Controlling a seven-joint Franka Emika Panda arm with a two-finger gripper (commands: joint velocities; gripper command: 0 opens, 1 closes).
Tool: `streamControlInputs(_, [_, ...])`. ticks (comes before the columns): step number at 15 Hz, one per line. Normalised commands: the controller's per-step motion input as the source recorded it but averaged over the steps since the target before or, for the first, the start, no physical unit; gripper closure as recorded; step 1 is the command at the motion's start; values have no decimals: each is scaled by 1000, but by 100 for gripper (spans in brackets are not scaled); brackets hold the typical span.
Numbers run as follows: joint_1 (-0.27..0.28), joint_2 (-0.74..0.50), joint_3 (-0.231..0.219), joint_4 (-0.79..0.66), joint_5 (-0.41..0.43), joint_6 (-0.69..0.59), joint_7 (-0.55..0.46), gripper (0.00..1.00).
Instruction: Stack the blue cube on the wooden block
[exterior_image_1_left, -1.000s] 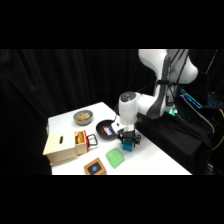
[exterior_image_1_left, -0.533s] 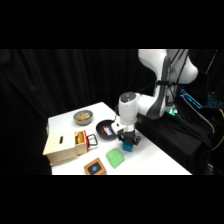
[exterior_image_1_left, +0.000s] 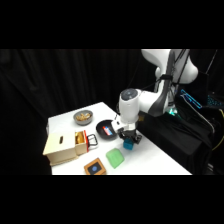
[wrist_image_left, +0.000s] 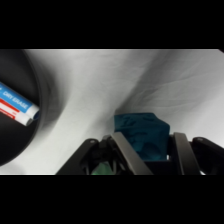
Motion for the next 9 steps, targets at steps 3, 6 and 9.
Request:
streamControlInputs(3, [75, -314, -7, 89, -65, -438, 199, 76])
streamControlInputs(6, [43, -264, 6, 179, 2, -485, 176, 76])
streamControlInputs(9, [28, -169, 11, 282, 83, -541, 171, 76])
